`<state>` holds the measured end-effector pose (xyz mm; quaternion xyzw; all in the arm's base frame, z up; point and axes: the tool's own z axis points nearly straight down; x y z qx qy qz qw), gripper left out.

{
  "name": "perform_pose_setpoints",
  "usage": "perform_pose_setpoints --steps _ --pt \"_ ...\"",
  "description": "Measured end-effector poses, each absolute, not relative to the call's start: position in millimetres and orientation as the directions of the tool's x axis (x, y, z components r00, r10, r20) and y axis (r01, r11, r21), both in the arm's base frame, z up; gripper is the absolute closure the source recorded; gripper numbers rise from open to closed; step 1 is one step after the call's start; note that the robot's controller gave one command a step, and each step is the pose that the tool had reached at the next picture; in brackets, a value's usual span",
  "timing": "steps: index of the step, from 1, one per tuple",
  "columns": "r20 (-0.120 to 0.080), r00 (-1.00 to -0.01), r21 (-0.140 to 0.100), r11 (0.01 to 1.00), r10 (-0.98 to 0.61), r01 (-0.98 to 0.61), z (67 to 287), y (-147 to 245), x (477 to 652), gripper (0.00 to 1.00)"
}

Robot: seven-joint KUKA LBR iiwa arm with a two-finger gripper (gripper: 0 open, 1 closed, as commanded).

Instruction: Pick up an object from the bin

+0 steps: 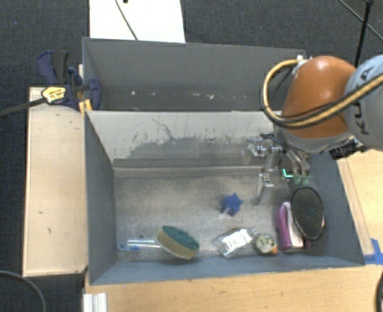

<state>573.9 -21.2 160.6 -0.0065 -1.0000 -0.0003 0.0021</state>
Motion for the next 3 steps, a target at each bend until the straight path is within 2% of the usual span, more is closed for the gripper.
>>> perform_pose_setpoints --steps 1,2,3 --pt "-0.021 -0.896 -0.009 0.897 -0.443 -0.443 76.3 1.4 505.3 0.00" --pt "-0.006 -0.835 -0.001 0.835 -0.550 -0.550 100.8 28.2 485.9 0.00" --pt "0.000 -0.824 0.000 0.824 -0.567 -0.567 100.1 13.4 483.1 0.00"
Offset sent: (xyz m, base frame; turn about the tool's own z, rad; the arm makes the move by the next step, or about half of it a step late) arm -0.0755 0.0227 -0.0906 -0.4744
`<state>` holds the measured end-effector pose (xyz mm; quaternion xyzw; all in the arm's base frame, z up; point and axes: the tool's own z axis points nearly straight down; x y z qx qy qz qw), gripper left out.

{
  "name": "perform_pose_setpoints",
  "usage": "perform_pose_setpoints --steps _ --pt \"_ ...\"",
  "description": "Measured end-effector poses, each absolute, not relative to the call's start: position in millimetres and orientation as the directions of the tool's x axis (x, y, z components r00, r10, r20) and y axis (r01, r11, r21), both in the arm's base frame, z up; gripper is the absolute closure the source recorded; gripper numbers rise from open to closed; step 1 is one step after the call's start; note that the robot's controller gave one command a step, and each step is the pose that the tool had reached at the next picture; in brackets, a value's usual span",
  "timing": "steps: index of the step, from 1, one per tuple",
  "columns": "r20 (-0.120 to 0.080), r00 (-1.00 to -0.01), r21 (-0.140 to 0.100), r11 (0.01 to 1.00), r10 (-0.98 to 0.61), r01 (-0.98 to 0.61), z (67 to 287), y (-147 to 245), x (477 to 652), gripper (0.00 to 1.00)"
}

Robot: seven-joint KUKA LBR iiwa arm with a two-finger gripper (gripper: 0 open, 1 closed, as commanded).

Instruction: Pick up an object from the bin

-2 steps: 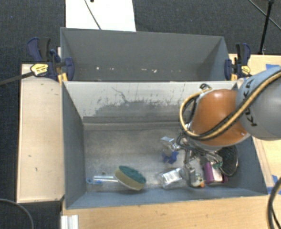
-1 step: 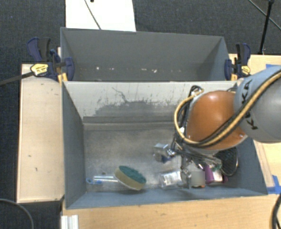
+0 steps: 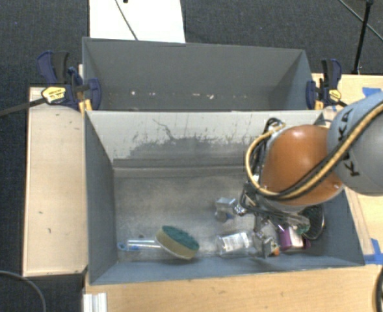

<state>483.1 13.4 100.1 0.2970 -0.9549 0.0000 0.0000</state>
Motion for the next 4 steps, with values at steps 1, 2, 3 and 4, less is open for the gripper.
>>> perform_pose_setpoints --steps 1,2,3,4 --pt "-0.012 -0.822 -0.006 0.822 -0.570 -0.570 71.0 11.2 482.7 0.00" --pt "-0.010 -0.822 -0.004 0.822 -0.569 -0.569 72.1 11.7 485.0 0.00" --pt "-0.005 -0.822 -0.001 0.822 -0.570 -0.570 71.1 11.5 483.4 1.00" --pt "-0.009 -0.825 -0.005 0.825 -0.565 -0.564 164.2 11.9 485.6 1.00"
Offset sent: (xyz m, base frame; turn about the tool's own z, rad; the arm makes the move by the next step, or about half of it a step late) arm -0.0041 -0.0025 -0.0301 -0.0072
